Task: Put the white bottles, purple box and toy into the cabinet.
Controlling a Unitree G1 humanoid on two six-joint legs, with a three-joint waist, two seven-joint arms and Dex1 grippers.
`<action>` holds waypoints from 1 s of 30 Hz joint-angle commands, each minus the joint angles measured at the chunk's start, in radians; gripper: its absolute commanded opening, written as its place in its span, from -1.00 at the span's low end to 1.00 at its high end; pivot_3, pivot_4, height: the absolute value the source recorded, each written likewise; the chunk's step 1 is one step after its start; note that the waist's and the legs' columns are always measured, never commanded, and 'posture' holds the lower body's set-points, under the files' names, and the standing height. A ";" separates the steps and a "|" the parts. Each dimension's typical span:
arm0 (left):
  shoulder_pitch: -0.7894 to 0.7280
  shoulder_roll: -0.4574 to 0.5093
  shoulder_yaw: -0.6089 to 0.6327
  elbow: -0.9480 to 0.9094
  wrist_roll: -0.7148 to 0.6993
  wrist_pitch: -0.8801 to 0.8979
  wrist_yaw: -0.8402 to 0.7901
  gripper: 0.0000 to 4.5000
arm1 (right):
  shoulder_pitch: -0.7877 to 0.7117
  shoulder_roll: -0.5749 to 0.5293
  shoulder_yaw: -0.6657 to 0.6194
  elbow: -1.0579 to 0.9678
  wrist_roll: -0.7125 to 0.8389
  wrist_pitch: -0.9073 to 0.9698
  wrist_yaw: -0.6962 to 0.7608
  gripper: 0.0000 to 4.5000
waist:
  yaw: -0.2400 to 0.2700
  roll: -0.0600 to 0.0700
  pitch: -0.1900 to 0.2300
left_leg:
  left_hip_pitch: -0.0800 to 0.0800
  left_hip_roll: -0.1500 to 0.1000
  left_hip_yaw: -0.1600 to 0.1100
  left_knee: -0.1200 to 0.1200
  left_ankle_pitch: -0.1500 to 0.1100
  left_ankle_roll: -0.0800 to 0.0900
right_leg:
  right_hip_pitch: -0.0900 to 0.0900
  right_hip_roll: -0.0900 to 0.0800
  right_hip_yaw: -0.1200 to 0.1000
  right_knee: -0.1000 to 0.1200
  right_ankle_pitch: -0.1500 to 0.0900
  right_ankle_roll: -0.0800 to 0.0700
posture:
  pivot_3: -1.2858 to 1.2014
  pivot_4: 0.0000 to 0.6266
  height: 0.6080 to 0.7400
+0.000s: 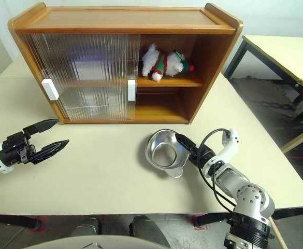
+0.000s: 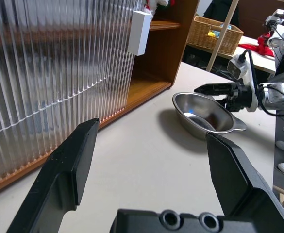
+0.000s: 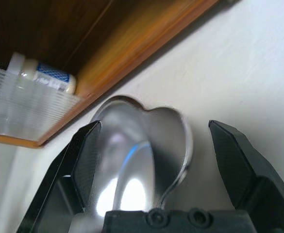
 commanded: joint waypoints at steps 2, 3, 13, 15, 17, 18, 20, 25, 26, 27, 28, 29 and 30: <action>-0.024 0.007 -0.007 0.010 0.010 -0.003 -0.005 1.00 | -0.002 0.028 -0.028 0.007 0.054 0.003 -0.014 0.90 | 0.003 0.000 0.000 | 0.000 0.000 0.000 0.000 0.000 0.000 | 0.000 0.000 0.000 0.000 -0.001 -0.002 | -0.05 -0.82 1.00; -0.025 0.007 -0.008 0.007 0.010 -0.002 -0.004 1.00 | -0.010 0.046 -0.046 0.008 0.068 -0.021 -0.023 0.80 | 0.003 0.000 0.000 | 0.000 0.000 0.000 0.000 0.000 0.000 | 0.000 0.000 0.000 0.000 -0.001 -0.002 | -0.05 -0.83 1.00; -0.055 0.009 -0.034 -0.007 0.011 0.015 0.015 1.00 | -0.010 0.113 -0.084 0.001 0.162 -0.091 -0.062 -0.82 | 0.000 0.001 -0.004 | 0.000 0.000 -0.001 0.000 0.000 0.000 | 0.000 0.000 -0.001 0.000 0.000 -0.001 | -0.07 -0.89 1.00; -0.067 0.023 -0.027 0.002 0.007 0.021 0.009 1.00 | -0.012 0.109 -0.085 0.004 0.176 -0.097 -0.064 -0.99 | -0.002 0.001 -0.006 | 0.000 0.000 0.000 0.000 0.000 0.001 | 0.000 0.000 0.000 0.000 0.000 0.000 | -0.07 -0.90 1.00; -0.085 0.037 -0.018 0.014 0.007 0.025 0.005 1.00 | -0.019 0.095 -0.088 0.013 0.187 -0.106 -0.066 -0.99 | -0.001 0.000 -0.008 | 0.001 -0.001 0.000 0.001 0.000 0.001 | 0.002 0.001 -0.001 0.000 0.000 0.001 | -0.07 -0.89 1.00; -0.091 0.041 -0.015 0.019 0.006 0.026 0.005 1.00 | -0.019 0.089 -0.089 0.017 0.191 -0.108 -0.065 -0.99 | -0.001 0.001 -0.009 | 0.001 -0.001 -0.001 0.002 0.000 0.001 | 0.002 0.001 -0.001 0.000 0.000 0.001 | -0.07 -0.89 1.00; -0.096 0.046 -0.014 0.025 0.004 0.027 0.005 1.00 | -0.018 0.083 -0.088 0.021 0.195 -0.110 -0.063 -0.99 | -0.001 0.003 -0.010 | 0.001 -0.001 -0.002 0.003 0.000 0.001 | 0.003 -0.001 0.000 0.000 -0.001 -0.001 | -0.07 -0.89 1.00; -0.098 0.036 -0.024 0.019 0.005 0.026 0.016 1.00 | -0.030 0.108 -0.104 0.029 0.253 -0.122 -0.112 -0.99 | -0.002 0.003 -0.011 | 0.001 -0.002 -0.001 0.005 0.000 0.001 | 0.003 -0.001 0.000 0.000 -0.003 -0.005 | -0.08 -0.88 1.00; -0.098 0.034 -0.025 0.018 0.005 0.026 0.017 1.00 | -0.041 0.120 -0.113 0.033 0.277 -0.133 -0.135 -0.99 | -0.003 0.003 -0.011 | 0.001 -0.002 -0.001 0.005 0.000 0.001 | 0.003 -0.001 0.000 0.000 -0.003 -0.005 | -0.08 -0.88 1.00; -0.098 0.034 -0.026 0.018 0.005 0.026 0.017 1.00 | -0.052 0.130 -0.119 0.037 0.298 -0.143 -0.155 -0.99 | -0.004 0.003 -0.011 | 0.001 -0.001 -0.001 0.005 0.000 0.001 | 0.002 -0.001 0.000 0.000 -0.002 -0.005 | -0.08 -0.88 1.00; -0.098 0.033 -0.026 0.019 0.005 0.026 0.017 1.00 | -0.066 0.142 -0.125 0.041 0.323 -0.153 -0.176 -0.99 | -0.006 0.004 -0.011 | 0.001 -0.001 -0.001 0.005 0.000 0.001 | 0.002 -0.001 0.000 0.000 -0.002 -0.006 | -0.08 -0.88 1.00; -0.095 0.037 -0.024 0.020 0.006 0.025 0.014 1.00 | -0.089 0.163 -0.121 0.043 0.349 -0.165 -0.202 -0.99 | -0.008 0.004 -0.011 | 0.001 -0.001 -0.001 0.005 0.000 0.001 | 0.002 -0.001 0.000 0.000 -0.002 -0.006 | -0.08 -0.88 1.00; -0.094 0.039 -0.022 0.021 0.006 0.024 0.011 1.00 | -0.105 0.177 -0.117 0.043 0.367 -0.173 -0.220 -0.99 | -0.009 0.005 -0.011 | 0.001 -0.001 -0.001 0.005 0.000 0.001 | 0.001 -0.001 0.000 0.000 -0.002 -0.006 | -0.08 -0.88 1.00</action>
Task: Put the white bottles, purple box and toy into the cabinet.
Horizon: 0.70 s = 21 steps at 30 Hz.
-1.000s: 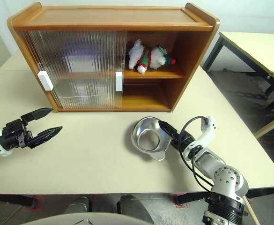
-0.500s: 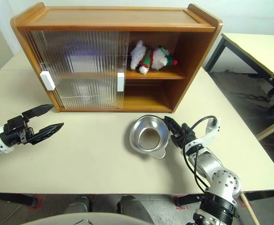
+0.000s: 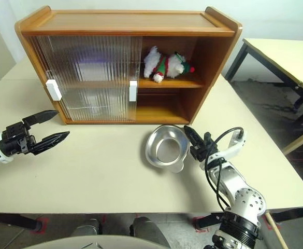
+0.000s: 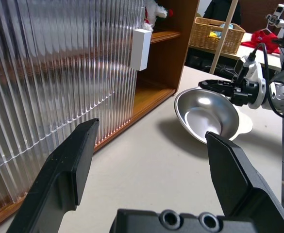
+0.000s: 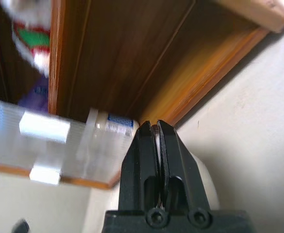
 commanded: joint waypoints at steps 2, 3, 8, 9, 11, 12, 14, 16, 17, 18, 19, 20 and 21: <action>0.005 0.014 0.001 0.008 0.015 -0.001 -0.018 1.00 | -0.092 0.069 -0.011 0.020 0.104 -0.072 -0.111 -0.99 | -0.007 0.001 0.000 | 0.000 0.000 0.000 -0.001 0.000 0.000 | -0.001 0.000 0.000 0.000 0.001 0.001 | -0.08 -0.88 1.00; 0.004 0.017 0.003 0.012 0.016 -0.003 -0.023 1.00 | -0.106 0.081 -0.012 0.022 0.113 -0.087 -0.130 -0.99 | -0.010 0.001 0.000 | 0.000 0.001 0.000 -0.001 0.000 0.000 | -0.001 0.001 0.000 0.000 0.002 0.002 | -0.07 -0.88 1.00; 0.019 0.028 0.028 0.009 0.014 -0.004 -0.027 1.00 | -0.201 0.161 0.013 0.050 0.046 -0.238 -0.193 -0.99 | -0.011 0.002 -0.001 | 0.000 0.002 0.000 -0.004 0.000 0.000 | -0.003 0.001 0.000 0.000 0.005 0.006 | -0.07 -0.87 1.00; 0.022 0.027 0.029 0.006 0.014 -0.003 -0.025 1.00 | -0.209 0.169 0.016 0.055 0.036 -0.258 -0.198 -0.99 | -0.011 0.002 -0.001 | 0.000 0.002 -0.001 -0.005 0.000 0.000 | -0.004 0.001 0.000 0.000 0.006 0.005 | -0.06 -0.87 1.00; 0.032 0.019 0.021 -0.008 0.017 -0.002 -0.019 1.00 | -0.230 0.189 0.047 0.094 -0.027 -0.309 -0.179 -0.99 | -0.010 0.003 -0.002 | -0.001 0.003 -0.001 -0.006 0.000 0.001 | -0.005 0.001 -0.001 0.000 0.009 -0.002 | -0.05 -0.89 1.00; 0.037 0.018 0.016 -0.013 0.021 -0.004 -0.021 1.00 | -0.241 0.202 0.060 0.110 -0.051 -0.335 -0.170 -0.99 | -0.010 0.003 -0.002 | -0.001 0.003 -0.001 -0.006 -0.001 0.001 | -0.005 0.001 -0.001 0.000 0.009 -0.002 | -0.05 -0.89 1.00; 0.038 0.016 0.012 -0.017 0.023 -0.005 -0.019 1.00 | -0.262 0.230 0.066 0.128 -0.077 -0.386 -0.163 -0.99 | -0.010 0.004 -0.002 | -0.002 0.003 -0.001 -0.006 -0.001 0.002 | -0.006 0.001 -0.001 0.000 0.010 -0.004 | -0.05 -0.89 1.00; 0.035 0.016 0.017 -0.023 0.018 0.001 -0.012 1.00 | -0.286 0.255 0.060 0.136 -0.095 -0.445 -0.174 -0.99 | -0.009 0.005 -0.002 | -0.004 0.003 -0.001 -0.006 -0.001 0.002 | -0.007 0.001 -0.001 0.000 0.010 -0.004 | -0.04 -0.89 1.00; 0.034 0.017 0.018 -0.025 0.016 0.003 -0.010 1.00 | -0.295 0.263 0.059 0.139 -0.104 -0.466 -0.178 -0.99 | -0.009 0.005 -0.002 | -0.004 0.003 -0.001 -0.006 -0.001 0.002 | -0.008 0.001 -0.001 0.000 0.010 -0.004 | -0.05 -0.89 1.00; 0.033 0.018 0.019 -0.025 0.016 0.003 -0.009 1.00 | -0.302 0.266 0.063 0.144 -0.118 -0.483 -0.177 -0.99 | -0.009 0.006 -0.002 | -0.004 0.003 -0.001 -0.006 -0.001 0.002 | -0.008 0.001 -0.001 0.000 0.010 -0.004 | -0.05 -0.89 1.00; 0.028 0.018 0.018 -0.023 0.018 0.002 -0.007 1.00 | -0.319 0.270 0.071 0.164 -0.142 -0.507 -0.168 -0.99 | -0.009 0.006 -0.002 | -0.004 0.003 -0.001 -0.006 -0.001 0.002 | -0.008 0.001 -0.001 0.000 0.010 -0.004 | -0.05 -0.90 1.00; 0.021 0.017 0.016 -0.019 0.020 0.000 -0.006 1.00 | -0.337 0.273 0.075 0.185 -0.161 -0.529 -0.161 -0.99 | -0.009 0.006 -0.002 | -0.004 0.003 -0.001 -0.006 -0.001 0.002 | -0.008 0.001 -0.001 0.000 0.010 -0.005 | -0.05 -0.89 1.00; 0.011 0.015 0.014 -0.016 0.017 0.000 -0.004 1.00 | -0.357 0.279 0.077 0.206 -0.173 -0.550 -0.151 -0.99 | -0.009 0.006 -0.002 | -0.004 0.003 -0.001 -0.006 -0.001 0.002 | -0.008 0.001 -0.001 0.000 0.011 -0.005 | -0.05 -0.89 1.00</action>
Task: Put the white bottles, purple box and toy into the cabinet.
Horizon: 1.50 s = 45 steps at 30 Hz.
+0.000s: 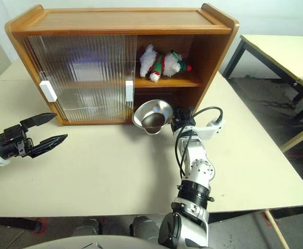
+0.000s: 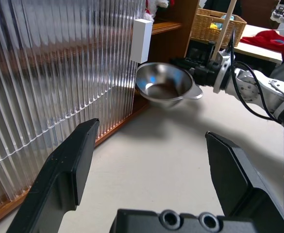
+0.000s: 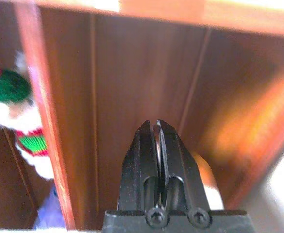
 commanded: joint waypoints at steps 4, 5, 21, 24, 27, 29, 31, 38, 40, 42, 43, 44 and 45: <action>-0.037 0.004 -0.012 -0.005 0.006 0.010 0.005 1.00 | -0.101 0.034 0.004 0.110 -0.072 -0.140 0.043 -0.99 | 0.000 0.001 0.000 | 0.000 0.001 0.000 0.000 0.000 0.000 | 0.000 0.000 -0.001 0.000 0.002 -0.002 | -0.05 -0.86 1.00; -0.036 0.008 -0.013 -0.007 0.006 0.013 0.002 1.00 | -0.119 0.040 -0.009 0.136 -0.087 -0.186 0.040 -0.99 | 0.000 0.001 0.000 | 0.000 0.002 0.000 0.000 0.000 0.000 | 0.000 0.000 -0.001 0.000 0.002 -0.003 | -0.05 -0.86 1.00; -0.052 0.000 -0.009 -0.035 -0.017 0.040 0.018 1.00 | -0.407 -0.030 -0.188 0.703 -0.078 -0.489 0.211 -0.99 | -0.001 0.004 0.000 | -0.005 0.006 0.002 -0.001 0.000 0.000 | -0.006 0.001 -0.002 0.001 0.004 -0.007 | -0.04 -0.87 1.00; -0.051 -0.003 -0.009 -0.042 -0.020 0.045 0.023 1.00 | -0.423 -0.044 -0.195 0.764 -0.092 -0.507 0.239 -0.99 | 0.001 0.004 0.000 | -0.005 0.007 0.002 -0.001 0.000 0.000 | -0.006 0.001 -0.002 0.001 0.005 -0.008 | -0.04 -0.86 1.00; -0.045 -0.004 -0.007 -0.050 -0.024 0.050 0.026 1.00 | -0.427 -0.051 -0.199 0.812 -0.106 -0.514 0.251 -0.99 | -0.001 0.004 0.000 | -0.005 0.008 0.002 0.000 0.000 0.001 | -0.006 0.002 -0.002 0.001 0.006 -0.008 | -0.04 -0.86 1.00; -0.043 -0.005 -0.006 -0.055 -0.029 0.054 0.029 1.00 | -0.423 -0.057 -0.191 0.825 -0.121 -0.506 0.257 -0.99 | -0.001 0.004 0.000 | -0.005 0.008 0.002 0.000 0.000 0.001 | -0.006 0.002 -0.002 0.001 0.007 -0.008 | -0.04 -0.85 1.00; -0.043 -0.006 -0.009 -0.058 -0.031 0.057 0.032 1.00 | -0.419 -0.062 -0.184 0.828 -0.136 -0.500 0.255 -0.99 | 0.000 0.004 0.000 | -0.005 0.008 0.002 0.001 0.001 0.001 | -0.005 0.002 -0.002 0.001 0.007 -0.008 | -0.05 -0.85 1.00; -0.063 -0.008 -0.021 -0.053 -0.033 0.065 0.030 1.00 | -0.408 -0.077 -0.177 0.799 -0.182 -0.478 0.253 -0.21 | -0.002 0.005 0.000 | -0.005 0.008 0.002 0.002 0.001 0.002 | -0.005 0.002 -0.002 0.001 0.008 -0.009 | -0.06 -0.86 1.00; -0.066 -0.008 -0.022 -0.054 -0.033 0.067 0.031 1.00 | -0.399 -0.077 -0.175 0.779 -0.187 -0.461 0.254 0.11 | -0.003 0.005 0.000 | -0.005 0.008 0.002 0.002 0.002 0.002 | -0.005 0.002 -0.002 0.001 0.008 -0.009 | -0.06 -0.87 1.00; -0.070 -0.009 -0.024 -0.061 -0.035 0.071 0.034 1.00 | -0.353 -0.082 -0.160 0.706 -0.196 -0.415 0.247 0.42 | -0.001 0.005 0.000 | -0.005 0.008 0.002 0.001 0.002 0.002 | -0.005 0.002 -0.002 0.001 0.008 -0.009 | -0.05 -0.85 1.00; -0.070 -0.010 -0.024 -0.065 -0.037 0.074 0.036 1.00 | -0.329 -0.083 -0.153 0.668 -0.199 -0.392 0.241 0.56 | 0.000 0.004 0.000 | -0.005 0.008 0.002 0.001 0.002 0.002 | -0.005 0.002 -0.002 0.001 0.008 -0.009 | -0.05 -0.85 1.00; -0.069 -0.010 -0.023 -0.069 -0.039 0.076 0.037 1.00 | -0.304 -0.082 -0.145 0.628 -0.201 -0.370 0.233 0.76 | 0.001 0.004 0.000 | -0.005 0.008 0.002 0.001 0.002 0.002 | -0.005 0.002 -0.003 0.001 0.008 -0.009 | -0.05 -0.85 1.00; -0.067 -0.009 -0.022 -0.072 -0.040 0.078 0.037 1.00 | -0.285 -0.080 -0.140 0.592 -0.201 -0.350 0.223 0.92 | 0.001 0.004 0.000 | -0.005 0.008 0.002 0.002 0.001 0.002 | -0.005 0.002 -0.003 0.001 0.008 -0.009 | -0.05 -0.84 1.00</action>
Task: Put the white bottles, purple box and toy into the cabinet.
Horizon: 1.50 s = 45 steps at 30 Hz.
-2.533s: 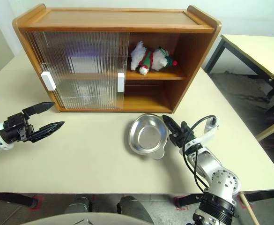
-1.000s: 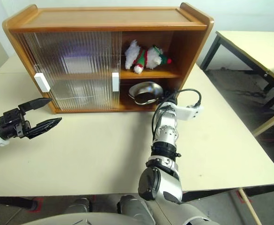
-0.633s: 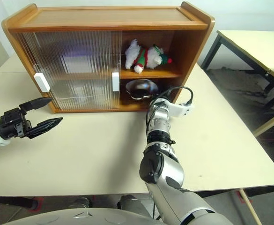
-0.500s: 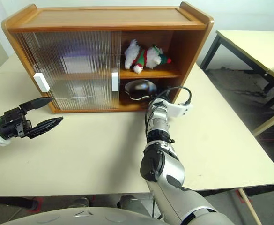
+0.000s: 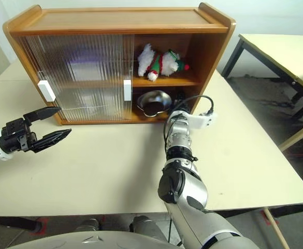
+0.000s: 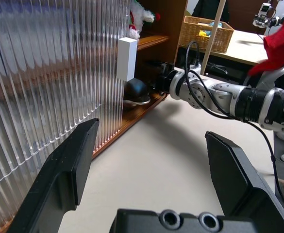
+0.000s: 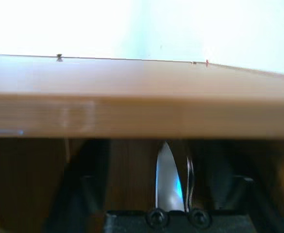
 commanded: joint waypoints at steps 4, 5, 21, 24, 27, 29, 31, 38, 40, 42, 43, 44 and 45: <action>0.011 0.003 -0.003 -0.035 -0.012 0.020 0.004 1.00 | 0.194 -0.010 0.078 -0.312 -0.026 0.201 -0.056 0.99 | 0.001 0.000 0.000 | 0.000 0.000 0.001 0.000 0.000 0.000 | 0.000 0.000 0.000 0.000 0.000 0.001 | -0.05 -0.83 1.00; 0.013 0.003 -0.001 -0.035 -0.012 0.020 0.003 1.00 | 0.236 -0.015 0.100 -0.371 -0.030 0.241 -0.059 0.99 | 0.003 0.000 0.000 | 0.000 0.000 0.000 0.000 0.000 0.000 | 0.001 0.000 0.000 0.000 0.000 0.001 | -0.05 -0.83 1.00; 0.011 -0.001 -0.006 -0.020 -0.006 0.014 -0.010 1.00 | 0.543 -0.050 0.451 -0.808 -0.153 0.497 0.107 -0.62 | -0.012 -0.001 0.001 | 0.011 -0.001 0.001 0.000 0.000 0.000 | 0.010 0.002 0.004 -0.001 -0.012 0.004 | -0.06 -0.81 1.00; 0.007 0.002 -0.004 -0.015 -0.004 0.014 -0.012 1.00 | 0.518 -0.051 0.472 -0.764 -0.182 0.486 0.120 -1.00 | -0.008 -0.001 0.001 | 0.011 -0.001 0.001 0.000 0.000 -0.001 | 0.009 0.002 0.004 -0.001 -0.012 0.003 | -0.06 -0.81 1.00; -0.005 -0.005 0.012 -0.017 -0.025 0.024 0.004 1.00 | 0.477 -0.032 0.454 -0.726 -0.177 0.478 0.106 -1.00 | -0.006 -0.001 0.001 | 0.010 -0.001 0.001 -0.001 -0.001 -0.002 | 0.009 0.002 0.004 -0.001 -0.007 0.005 | -0.06 -0.82 1.00; -0.006 -0.002 0.016 -0.022 -0.030 0.027 0.008 1.00 | 0.448 -0.021 0.449 -0.687 -0.188 0.471 0.091 -1.00 | -0.006 -0.001 0.001 | 0.010 -0.001 0.001 -0.001 -0.001 -0.002 | 0.008 0.002 0.004 -0.001 -0.006 0.004 | -0.06 -0.82 1.00; -0.002 0.003 0.015 -0.026 -0.030 0.026 0.007 1.00 | 0.427 -0.011 0.457 -0.656 -0.208 0.464 0.085 -1.00 | -0.006 -0.001 0.001 | 0.010 -0.001 0.001 -0.002 -0.002 -0.003 | 0.008 0.002 0.004 -0.001 -0.007 0.003 | -0.06 -0.82 1.00; 0.006 0.002 0.013 -0.023 -0.029 0.022 0.002 1.00 | 0.330 -0.005 0.485 -0.570 -0.286 0.409 0.146 -1.00 | -0.007 -0.001 0.001 | 0.009 0.000 0.001 -0.003 -0.002 -0.003 | 0.007 0.002 0.003 -0.001 -0.007 0.002 | -0.07 -0.81 1.00; 0.006 0.003 0.014 -0.021 -0.029 0.023 0.000 1.00 | 0.306 -0.023 0.474 -0.567 -0.285 0.408 0.170 -1.00 | -0.007 -0.001 0.001 | 0.008 0.000 0.001 -0.003 -0.002 -0.003 | 0.006 0.002 0.004 -0.001 -0.007 0.002 | -0.08 -0.82 1.00; 0.002 0.004 0.013 -0.012 -0.026 0.020 -0.005 1.00 | 0.302 -0.068 0.472 -0.589 -0.286 0.427 0.208 -1.00 | -0.005 -0.001 0.001 | 0.008 -0.001 0.001 -0.003 -0.002 -0.003 | 0.006 0.002 0.003 -0.001 -0.007 0.002 | -0.08 -0.82 1.00; 0.000 0.006 0.013 -0.009 -0.025 0.019 -0.007 1.00 | 0.309 -0.088 0.477 -0.604 -0.290 0.439 0.225 -1.00 | -0.001 -0.001 0.001 | 0.008 -0.001 0.001 -0.003 -0.002 -0.003 | 0.006 0.001 0.003 -0.001 -0.007 0.002 | -0.08 -0.82 1.00; -0.001 0.006 0.013 -0.007 -0.025 0.018 -0.009 1.00 | 0.325 -0.105 0.486 -0.625 -0.293 0.450 0.239 -1.00 | 0.001 -0.001 0.001 | 0.008 -0.001 0.001 -0.003 -0.002 -0.003 | 0.007 0.001 0.003 -0.001 -0.007 0.003 | -0.08 -0.82 1.00; -0.002 0.006 0.013 -0.005 -0.024 0.018 -0.010 1.00 | 0.342 -0.118 0.494 -0.647 -0.294 0.462 0.250 -1.00 | 0.001 -0.001 0.001 | 0.007 -0.001 0.001 -0.003 -0.002 -0.003 | 0.007 0.001 0.003 -0.001 -0.007 0.003 | -0.08 -0.82 1.00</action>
